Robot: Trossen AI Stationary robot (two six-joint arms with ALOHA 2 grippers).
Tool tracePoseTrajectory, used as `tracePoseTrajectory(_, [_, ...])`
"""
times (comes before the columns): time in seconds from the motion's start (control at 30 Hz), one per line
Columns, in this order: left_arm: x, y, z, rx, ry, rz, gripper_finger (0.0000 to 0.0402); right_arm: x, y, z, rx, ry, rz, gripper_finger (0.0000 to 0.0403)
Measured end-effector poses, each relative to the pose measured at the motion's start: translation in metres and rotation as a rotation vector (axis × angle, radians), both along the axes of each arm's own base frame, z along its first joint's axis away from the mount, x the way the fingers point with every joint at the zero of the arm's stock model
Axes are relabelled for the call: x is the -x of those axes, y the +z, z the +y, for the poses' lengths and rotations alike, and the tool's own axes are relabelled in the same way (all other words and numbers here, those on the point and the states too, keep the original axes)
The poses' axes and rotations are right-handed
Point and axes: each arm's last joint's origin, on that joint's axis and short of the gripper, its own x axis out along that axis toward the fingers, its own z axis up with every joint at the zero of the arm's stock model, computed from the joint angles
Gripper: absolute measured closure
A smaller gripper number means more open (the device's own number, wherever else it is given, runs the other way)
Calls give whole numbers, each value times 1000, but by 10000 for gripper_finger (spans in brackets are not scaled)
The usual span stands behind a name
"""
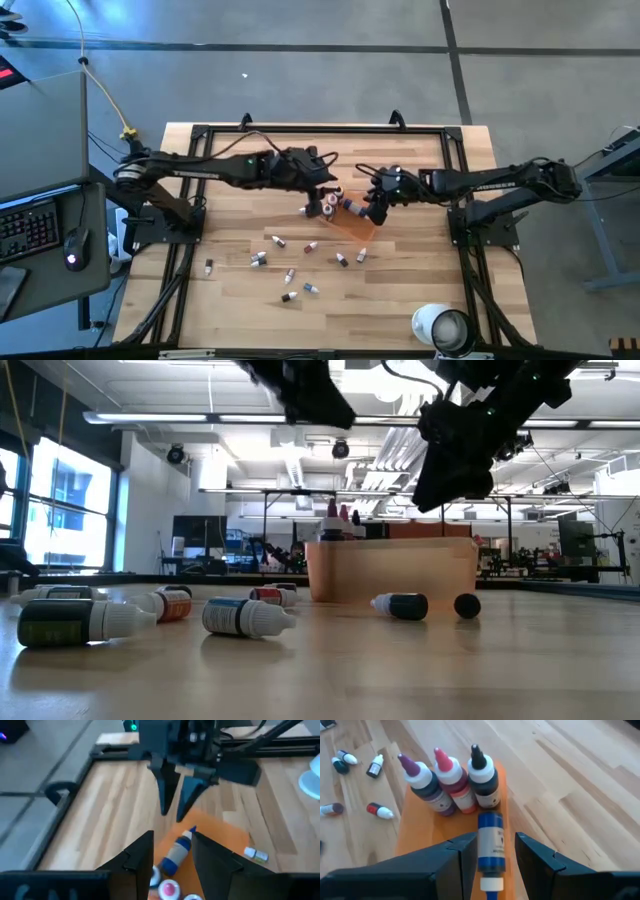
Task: Pick & Place food coloring
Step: Adjust the big blue food coloring bottle
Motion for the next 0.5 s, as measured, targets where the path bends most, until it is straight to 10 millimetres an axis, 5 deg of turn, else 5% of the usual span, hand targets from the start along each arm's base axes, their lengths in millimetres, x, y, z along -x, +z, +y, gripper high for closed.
tracePoseTrajectory(0.33, [58,86,-1,-80,80,212,270,-9,-12,-3,108,20,53,279])
tracePoseTrajectory(0.5, [104,115,-5,-15,121,323,270,-17,-14,-7,75,22,-1,279])
